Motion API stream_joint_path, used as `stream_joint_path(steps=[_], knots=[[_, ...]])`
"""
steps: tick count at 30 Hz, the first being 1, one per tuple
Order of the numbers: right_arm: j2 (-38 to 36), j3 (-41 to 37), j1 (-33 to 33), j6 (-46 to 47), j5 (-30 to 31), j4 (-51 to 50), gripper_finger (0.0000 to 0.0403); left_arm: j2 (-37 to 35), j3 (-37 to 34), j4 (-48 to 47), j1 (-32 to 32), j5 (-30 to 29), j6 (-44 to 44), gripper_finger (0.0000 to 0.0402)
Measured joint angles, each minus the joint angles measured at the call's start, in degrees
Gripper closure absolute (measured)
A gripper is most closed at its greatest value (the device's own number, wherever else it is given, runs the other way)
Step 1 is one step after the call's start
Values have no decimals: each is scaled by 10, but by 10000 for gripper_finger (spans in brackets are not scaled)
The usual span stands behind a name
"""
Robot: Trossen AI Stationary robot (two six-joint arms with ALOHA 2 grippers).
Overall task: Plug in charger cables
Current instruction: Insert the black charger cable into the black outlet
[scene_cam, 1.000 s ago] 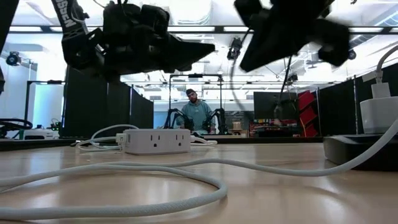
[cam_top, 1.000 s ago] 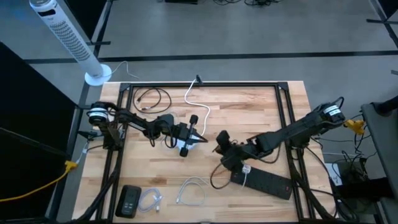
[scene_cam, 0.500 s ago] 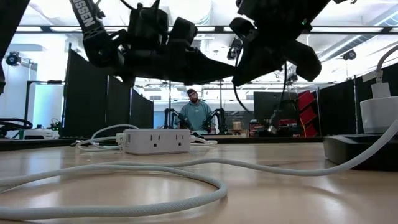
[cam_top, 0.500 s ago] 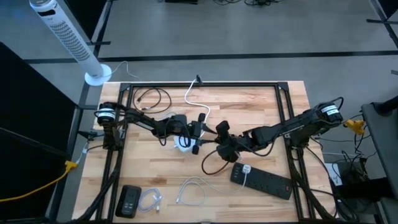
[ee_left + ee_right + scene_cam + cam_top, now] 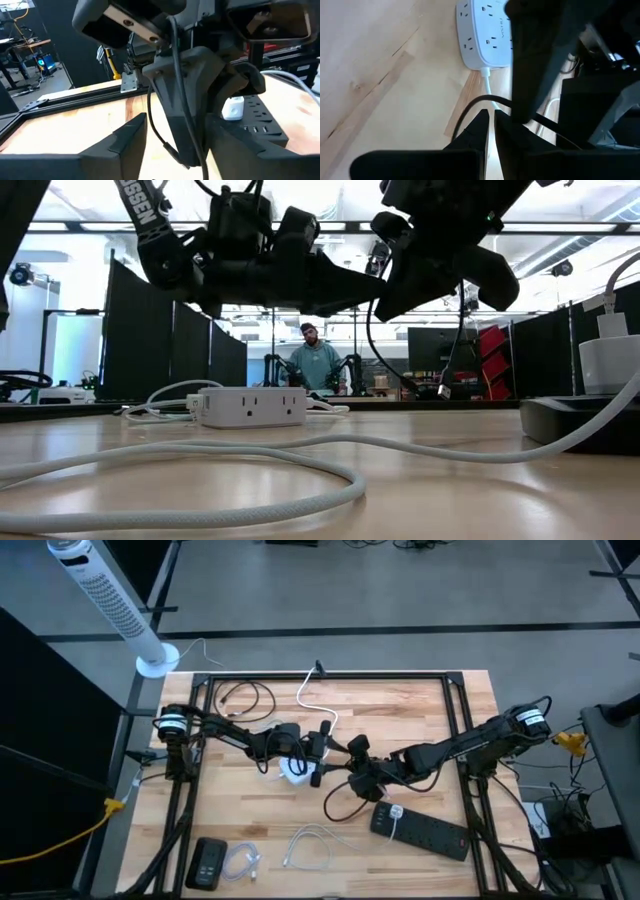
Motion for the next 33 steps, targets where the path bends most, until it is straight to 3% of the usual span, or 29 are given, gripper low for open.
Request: stream_joint_path(steps=[4, 9, 16, 21, 27, 33], knots=[[0, 0, 0, 2, 2, -4, 389, 0, 18, -15, 1, 5, -10, 282], [0, -1, 0, 10, 7, -16, 389, 0, 39, -55, -2, 13, -11, 386], [0, -9, 0, 158, -28, -58, 389, -31, 27, -53, 1, 5, -26, 399], [1, -53, -2, 257, -149, -2, 389, -76, 27, -38, -2, 39, -40, 400], [1, -87, 0, 330, -185, 108, 389, -83, 33, -45, -1, 58, -79, 401], [-4, -52, 28, 368, -286, 240, 389, -76, 35, -114, 21, -33, -99, 401]])
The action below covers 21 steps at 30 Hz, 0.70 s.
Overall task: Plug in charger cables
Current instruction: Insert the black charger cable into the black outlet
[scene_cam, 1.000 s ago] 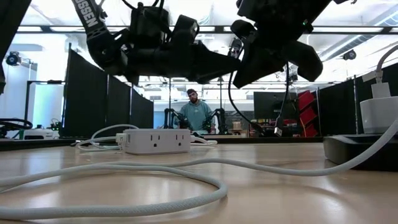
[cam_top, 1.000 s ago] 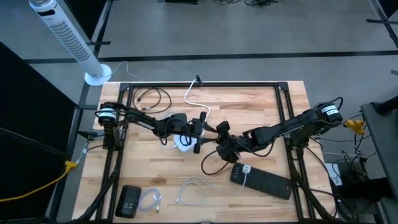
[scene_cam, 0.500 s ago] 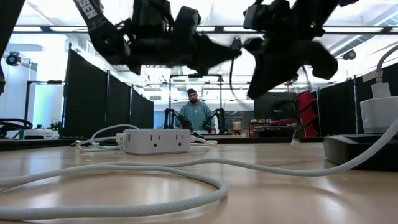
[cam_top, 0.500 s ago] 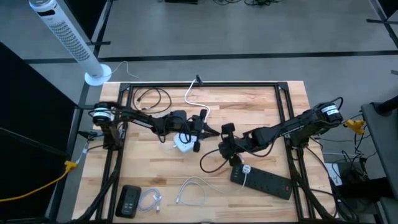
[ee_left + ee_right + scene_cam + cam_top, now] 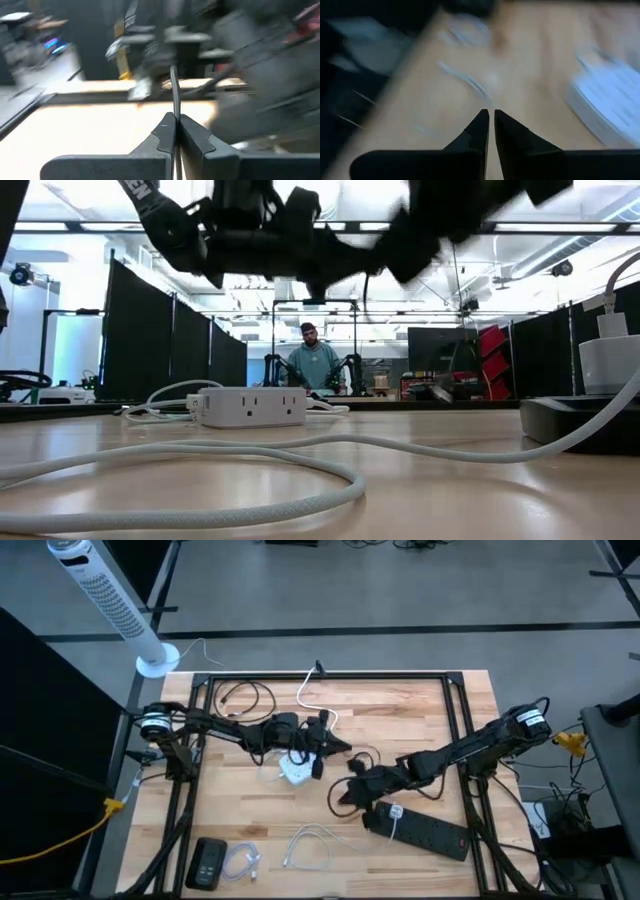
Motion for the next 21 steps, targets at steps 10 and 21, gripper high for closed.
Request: stream_joint_path(steps=[10, 21], knots=[[-12, 152, 28, -53, -57, -48, 389, 0, 0, -48, 42, 4, -121, 401], [19, 154, 46, 13, 286, -338, 389, -10, 0, -44, 40, 169, -164, 401]])
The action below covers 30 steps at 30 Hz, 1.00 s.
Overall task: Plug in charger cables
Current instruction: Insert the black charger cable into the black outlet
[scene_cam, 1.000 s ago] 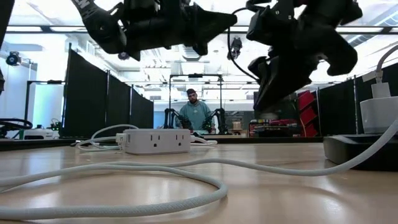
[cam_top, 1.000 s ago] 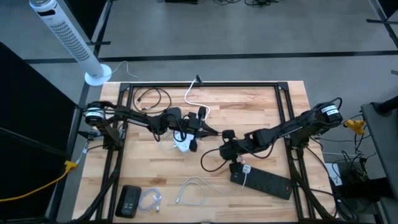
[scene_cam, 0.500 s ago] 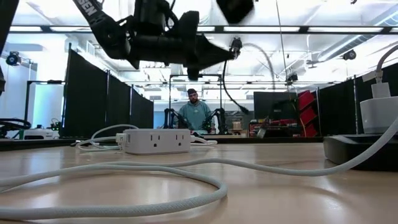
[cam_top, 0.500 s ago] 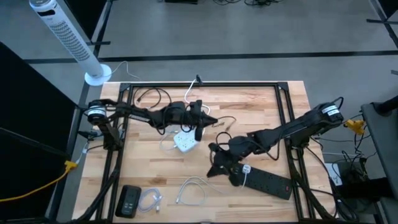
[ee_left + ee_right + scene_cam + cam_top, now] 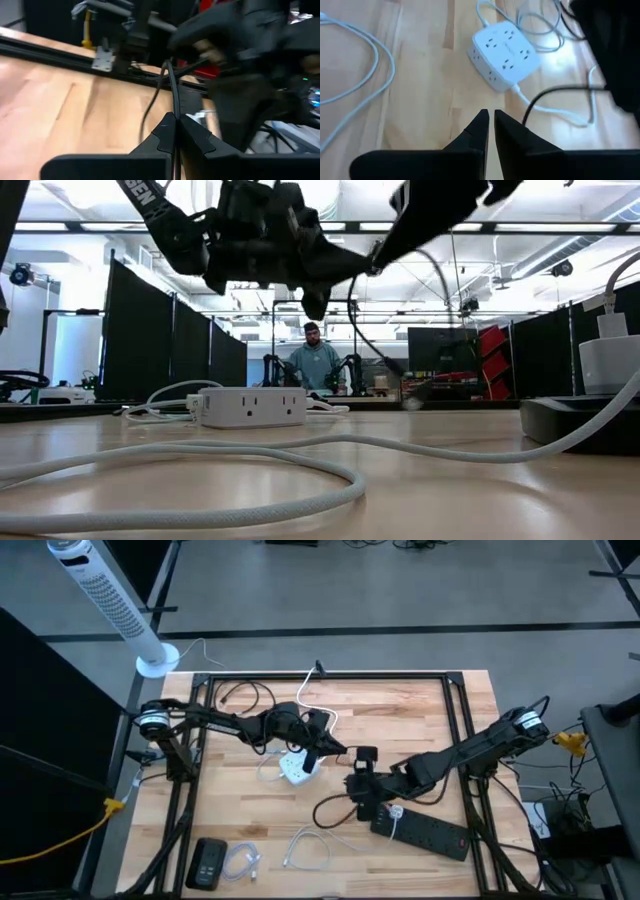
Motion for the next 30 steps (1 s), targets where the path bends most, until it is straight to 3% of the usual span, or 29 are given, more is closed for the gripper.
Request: stream_joint_path(steps=[6, 11, 16, 19, 23, 30], knots=[[-2, -19, 46, 101, -4, -74, 389, -11, 0, -1, 2, 4, 7, 401], [-10, -30, 92, 205, 8, -141, 389, -26, 0, 0, 2, 55, 9, 401], [-19, -77, 139, 300, 110, -138, 389, -37, -1, -1, -2, 123, 10, 401], [-22, -122, 149, 367, 122, -145, 389, -44, -4, 0, -7, 133, 17, 401], [-26, -171, 152, 430, 125, -91, 379, -50, -7, -1, -15, 158, 28, 401], [-27, -190, 142, 346, 156, 135, 281, -79, -7, 3, -18, 162, 62, 401]])
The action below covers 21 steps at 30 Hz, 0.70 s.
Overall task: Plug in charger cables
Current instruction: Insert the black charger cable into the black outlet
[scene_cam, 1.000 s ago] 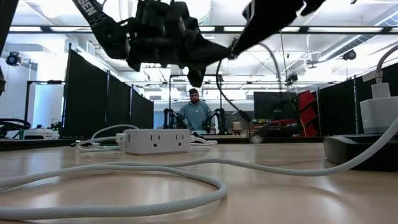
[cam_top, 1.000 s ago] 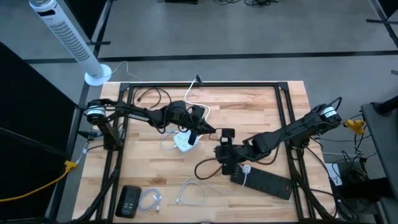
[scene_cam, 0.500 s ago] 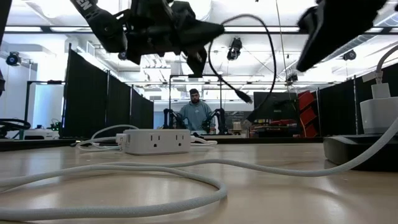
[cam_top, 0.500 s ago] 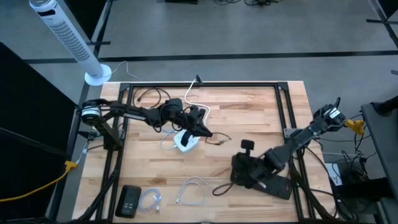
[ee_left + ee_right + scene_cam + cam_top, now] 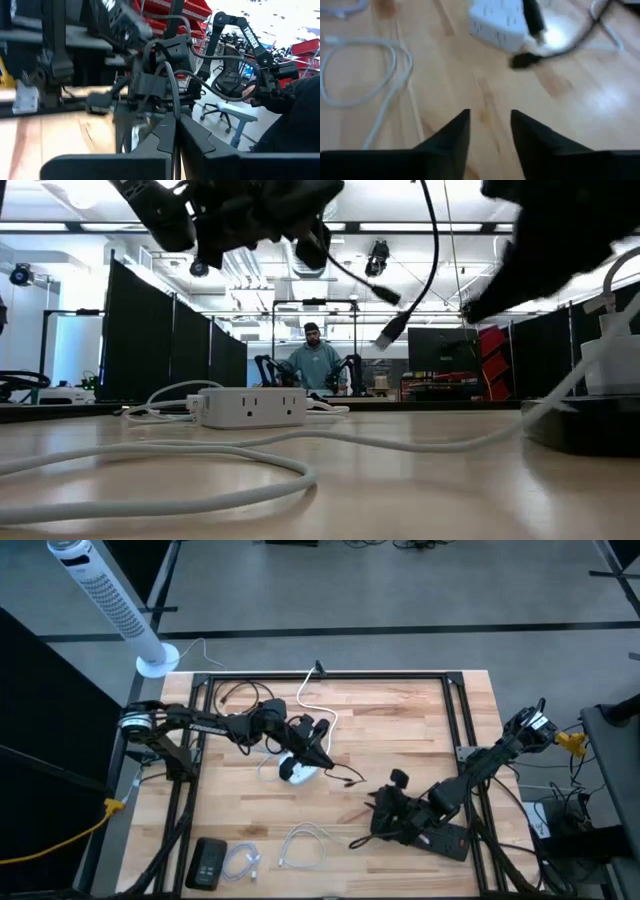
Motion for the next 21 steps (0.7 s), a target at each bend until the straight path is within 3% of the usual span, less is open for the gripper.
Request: stream_joint_path(steps=[4, 8, 15, 21], knots=[[0, 0, -22, -11, 6, 4, 229, -13, 0, -3, -6, 0, 2, 401], [4, -1, -47, -5, -6, 14, 206, -13, 0, -5, -17, 1, 2, 401], [11, 0, -70, -66, -107, 104, 205, -13, 0, -5, -24, 1, 2, 401], [11, 0, -72, -86, -115, 135, 208, -13, 0, -5, -26, 1, 7, 401]])
